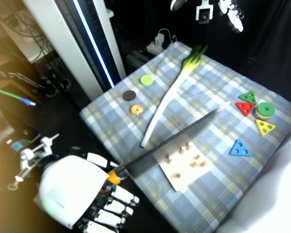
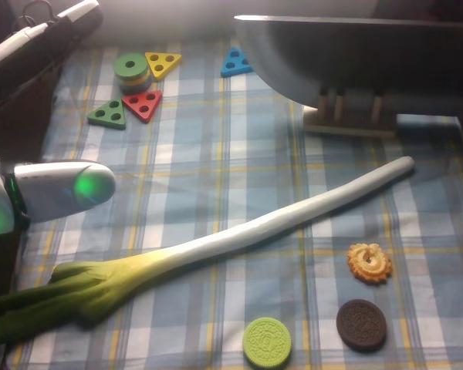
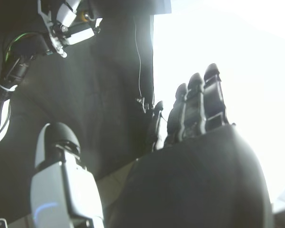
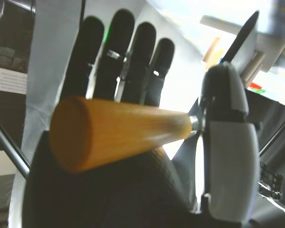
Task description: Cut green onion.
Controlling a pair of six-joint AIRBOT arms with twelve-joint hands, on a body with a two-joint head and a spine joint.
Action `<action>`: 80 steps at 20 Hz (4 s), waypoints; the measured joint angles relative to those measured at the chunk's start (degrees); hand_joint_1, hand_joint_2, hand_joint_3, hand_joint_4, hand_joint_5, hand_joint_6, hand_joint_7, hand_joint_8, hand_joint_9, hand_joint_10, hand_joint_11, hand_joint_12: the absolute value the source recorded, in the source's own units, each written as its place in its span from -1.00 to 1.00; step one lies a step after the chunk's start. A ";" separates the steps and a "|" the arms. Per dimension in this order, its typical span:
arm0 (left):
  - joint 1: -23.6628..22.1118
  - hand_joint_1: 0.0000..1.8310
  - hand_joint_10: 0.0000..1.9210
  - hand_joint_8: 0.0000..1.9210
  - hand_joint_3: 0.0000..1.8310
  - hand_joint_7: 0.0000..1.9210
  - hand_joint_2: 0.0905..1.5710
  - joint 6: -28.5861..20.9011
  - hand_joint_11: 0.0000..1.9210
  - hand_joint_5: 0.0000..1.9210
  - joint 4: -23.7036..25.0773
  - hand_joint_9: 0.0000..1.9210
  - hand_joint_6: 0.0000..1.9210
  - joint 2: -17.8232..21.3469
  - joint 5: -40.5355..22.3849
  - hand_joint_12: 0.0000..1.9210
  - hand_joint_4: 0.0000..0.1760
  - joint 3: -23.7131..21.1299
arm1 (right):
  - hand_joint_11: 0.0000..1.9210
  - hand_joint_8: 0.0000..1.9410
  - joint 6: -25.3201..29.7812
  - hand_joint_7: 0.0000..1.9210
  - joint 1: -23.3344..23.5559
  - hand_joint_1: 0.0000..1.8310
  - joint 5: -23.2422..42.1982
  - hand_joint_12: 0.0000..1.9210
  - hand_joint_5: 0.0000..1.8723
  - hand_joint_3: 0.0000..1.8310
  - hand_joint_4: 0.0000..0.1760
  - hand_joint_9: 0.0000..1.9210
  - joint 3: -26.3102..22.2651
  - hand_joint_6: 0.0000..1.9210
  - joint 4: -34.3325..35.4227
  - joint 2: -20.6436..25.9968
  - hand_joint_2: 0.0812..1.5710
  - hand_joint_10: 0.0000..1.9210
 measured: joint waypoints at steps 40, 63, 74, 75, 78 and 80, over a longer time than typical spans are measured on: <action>-1.64 -0.23 -0.99 -0.99 -1.00 -0.97 -0.02 -0.24 -0.99 -0.97 5.29 -0.98 -0.99 -2.10 6.01 -0.99 1.00 0.57 | 0.70 1.00 -0.76 0.50 2.12 -0.02 18.80 1.00 0.25 -1.00 0.40 0.65 -8.48 1.00 -2.64 3.15 0.68 1.00; -18.05 -1.00 -1.00 -0.99 -0.99 -0.98 0.53 0.66 -1.00 -0.99 33.05 -1.00 -1.00 -10.99 37.13 -1.00 -0.72 0.94 | 0.59 1.00 -0.66 0.42 1.60 0.01 20.98 1.00 0.17 -1.00 0.41 0.56 -12.57 1.00 -6.93 2.80 0.69 1.00; -19.41 -1.00 -1.00 -0.99 -1.00 -0.98 0.53 0.68 -1.00 -0.99 37.33 -1.00 -1.00 -14.45 44.70 -1.00 -0.63 2.29 | 0.60 1.00 0.90 0.44 -2.12 0.02 21.03 1.00 0.21 -1.00 0.53 0.57 -13.57 1.00 -7.17 2.75 0.67 1.00; -19.41 -1.00 -1.00 -0.99 -1.00 -0.97 0.53 0.70 -1.00 -0.98 37.48 -1.00 -0.99 -14.88 45.42 -1.00 -0.67 2.51 | 0.61 1.00 0.94 0.45 -2.36 -0.01 21.11 1.00 0.22 -1.00 0.51 0.59 -13.73 1.00 -7.10 2.78 0.65 1.00; -19.65 -1.00 -1.00 -1.00 -1.00 -0.99 0.53 0.68 -1.00 -0.98 39.82 -1.00 -1.00 -15.76 47.28 -1.00 -0.47 2.51 | 0.57 1.00 1.42 0.37 -3.80 -0.02 21.18 1.00 0.14 -1.00 0.51 0.53 -13.77 1.00 -7.34 2.73 0.64 1.00; -19.65 -1.00 -1.00 -1.00 -1.00 -1.00 0.53 0.68 -1.00 -1.00 40.39 -1.00 -1.00 -15.78 47.78 -1.00 -0.43 2.51 | 0.60 1.00 1.66 0.39 -4.46 0.00 21.16 1.00 0.14 -1.00 0.57 0.56 -13.77 1.00 -7.32 2.75 0.65 1.00</action>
